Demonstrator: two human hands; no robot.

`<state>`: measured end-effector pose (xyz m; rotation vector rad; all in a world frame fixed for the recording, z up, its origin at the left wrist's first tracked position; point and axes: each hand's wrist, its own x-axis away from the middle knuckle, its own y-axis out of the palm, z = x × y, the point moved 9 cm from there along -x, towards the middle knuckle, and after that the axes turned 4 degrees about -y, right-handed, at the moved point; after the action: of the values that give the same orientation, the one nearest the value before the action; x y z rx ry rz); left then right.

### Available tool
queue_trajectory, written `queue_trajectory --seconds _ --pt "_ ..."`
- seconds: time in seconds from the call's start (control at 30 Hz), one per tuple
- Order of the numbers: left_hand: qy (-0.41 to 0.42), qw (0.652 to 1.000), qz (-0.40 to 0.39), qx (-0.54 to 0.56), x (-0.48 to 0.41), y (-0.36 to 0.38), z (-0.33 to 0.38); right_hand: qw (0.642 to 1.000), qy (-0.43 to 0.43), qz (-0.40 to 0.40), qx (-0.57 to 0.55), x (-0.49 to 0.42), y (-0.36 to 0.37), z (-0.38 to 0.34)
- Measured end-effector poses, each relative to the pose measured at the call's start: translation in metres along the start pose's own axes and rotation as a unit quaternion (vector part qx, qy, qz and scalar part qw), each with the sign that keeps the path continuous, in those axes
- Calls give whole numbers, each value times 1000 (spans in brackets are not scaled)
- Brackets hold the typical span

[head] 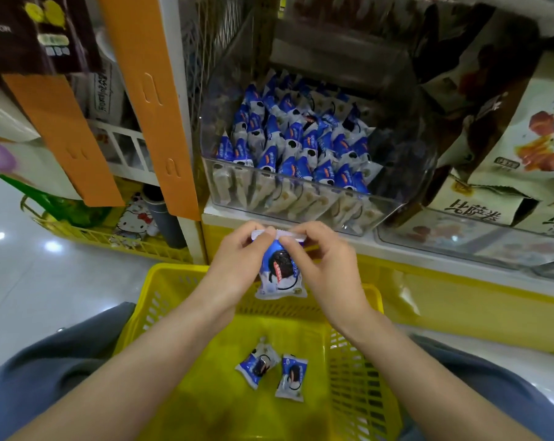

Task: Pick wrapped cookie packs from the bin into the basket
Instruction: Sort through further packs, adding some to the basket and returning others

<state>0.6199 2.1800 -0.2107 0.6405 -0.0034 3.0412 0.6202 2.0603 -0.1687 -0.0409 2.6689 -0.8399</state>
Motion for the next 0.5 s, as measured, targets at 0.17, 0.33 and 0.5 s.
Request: queue_trajectory --seconds 0.17,0.33,0.5 --pt "-55 996 -67 0 4 12 -10 999 -1 37 23 2 -12 0" --pt "-34 995 -77 -47 8 13 -9 939 245 66 -234 12 -10 46" --pt "45 997 12 -56 2 -18 9 908 287 -62 -300 19 10 48"
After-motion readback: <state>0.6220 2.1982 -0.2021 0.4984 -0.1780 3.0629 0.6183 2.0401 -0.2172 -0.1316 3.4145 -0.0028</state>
